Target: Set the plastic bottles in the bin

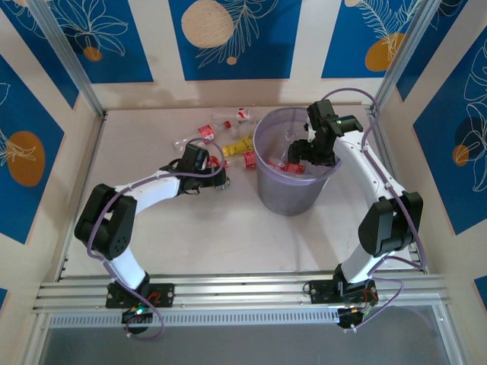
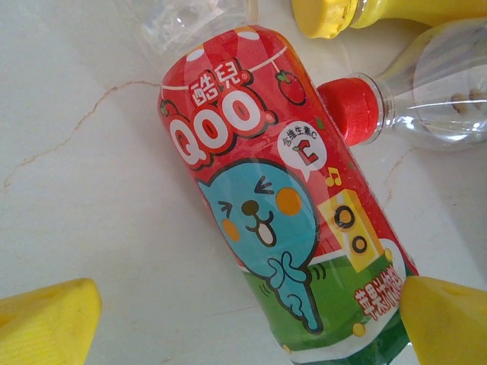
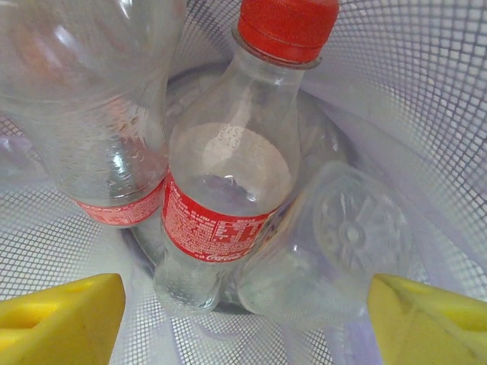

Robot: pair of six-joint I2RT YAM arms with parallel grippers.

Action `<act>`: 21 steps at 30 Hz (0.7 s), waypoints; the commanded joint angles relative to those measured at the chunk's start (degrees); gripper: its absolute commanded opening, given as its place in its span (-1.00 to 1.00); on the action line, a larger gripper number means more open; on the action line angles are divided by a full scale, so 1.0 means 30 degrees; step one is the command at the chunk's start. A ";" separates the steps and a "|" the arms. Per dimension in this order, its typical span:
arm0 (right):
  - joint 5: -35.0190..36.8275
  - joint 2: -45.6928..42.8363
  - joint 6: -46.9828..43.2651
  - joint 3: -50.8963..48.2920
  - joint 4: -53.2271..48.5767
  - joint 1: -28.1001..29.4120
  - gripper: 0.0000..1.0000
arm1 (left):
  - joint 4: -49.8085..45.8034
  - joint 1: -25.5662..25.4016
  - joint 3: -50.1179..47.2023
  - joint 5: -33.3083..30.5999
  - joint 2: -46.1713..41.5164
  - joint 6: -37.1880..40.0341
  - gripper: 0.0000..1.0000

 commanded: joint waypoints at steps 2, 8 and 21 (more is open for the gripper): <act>-0.0803 -0.0828 -0.0189 0.1025 -0.0072 0.0213 0.70 | -0.0307 0.0057 0.0369 -0.0245 0.0504 -0.0113 1.00; -0.3550 -0.2532 -0.0241 0.1369 0.0836 0.0145 0.82 | -0.0139 0.0114 0.0537 0.0071 0.0868 -0.0138 1.00; -0.7417 -0.5654 0.1051 0.0437 0.2925 -0.0475 0.89 | -0.1333 0.0010 0.2099 0.0260 0.2517 0.0019 1.00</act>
